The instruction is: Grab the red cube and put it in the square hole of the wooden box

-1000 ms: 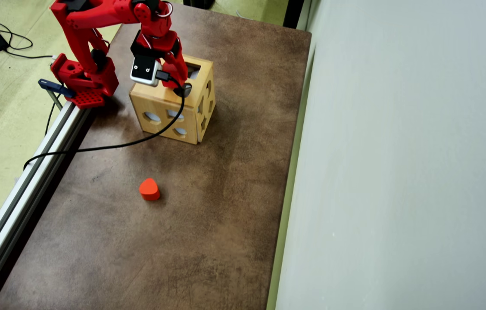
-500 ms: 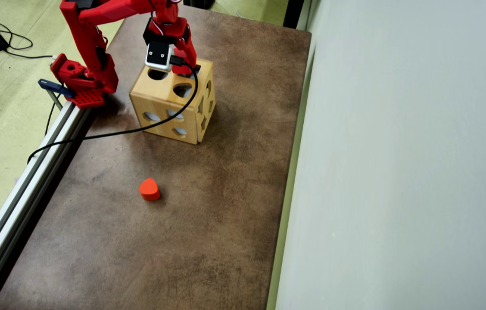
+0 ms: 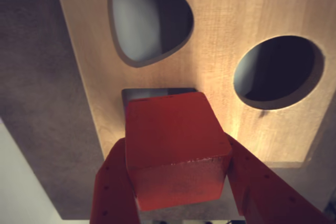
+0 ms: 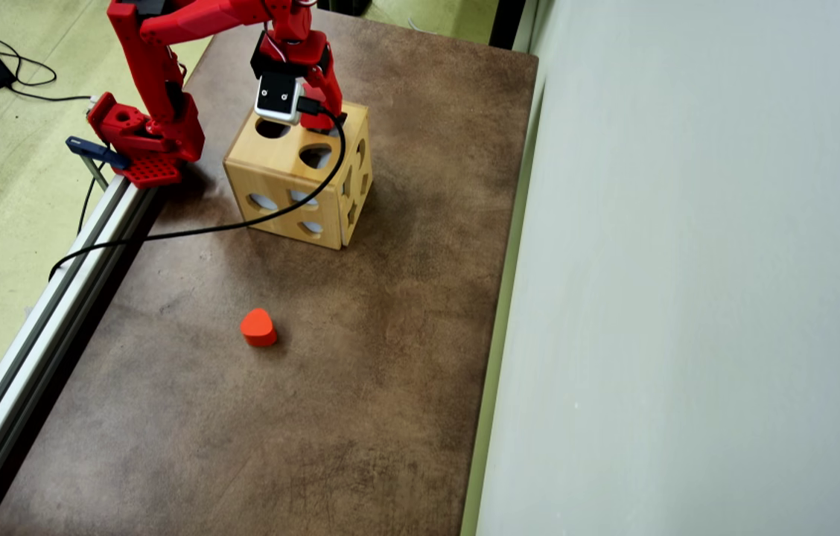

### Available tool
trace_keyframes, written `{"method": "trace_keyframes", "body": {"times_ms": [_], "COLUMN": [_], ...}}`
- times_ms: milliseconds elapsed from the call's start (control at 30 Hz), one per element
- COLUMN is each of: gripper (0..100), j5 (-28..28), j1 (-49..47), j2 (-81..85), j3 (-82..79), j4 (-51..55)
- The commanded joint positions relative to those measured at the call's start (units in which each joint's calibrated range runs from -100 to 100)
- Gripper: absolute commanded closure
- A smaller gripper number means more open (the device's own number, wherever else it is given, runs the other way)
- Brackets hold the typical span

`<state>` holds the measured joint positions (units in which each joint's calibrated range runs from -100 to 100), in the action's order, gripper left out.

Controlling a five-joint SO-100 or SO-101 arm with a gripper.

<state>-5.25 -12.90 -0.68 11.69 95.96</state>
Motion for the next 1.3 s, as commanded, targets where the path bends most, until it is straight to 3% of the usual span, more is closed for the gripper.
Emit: {"method": "trace_keyframes", "body": {"times_ms": [0,1000,1100,1267], "gripper": [98,98,92,74], "j5": [-0.1,-0.2,-0.2,-0.2], "j1": [0.3,-0.5,-0.5,-1.8], "j2": [-0.1,-4.3,-4.3,-3.4], "j3": [1.0,0.9,0.7,0.1], "j4": [-1.1,-0.6,-0.3,0.0]}}
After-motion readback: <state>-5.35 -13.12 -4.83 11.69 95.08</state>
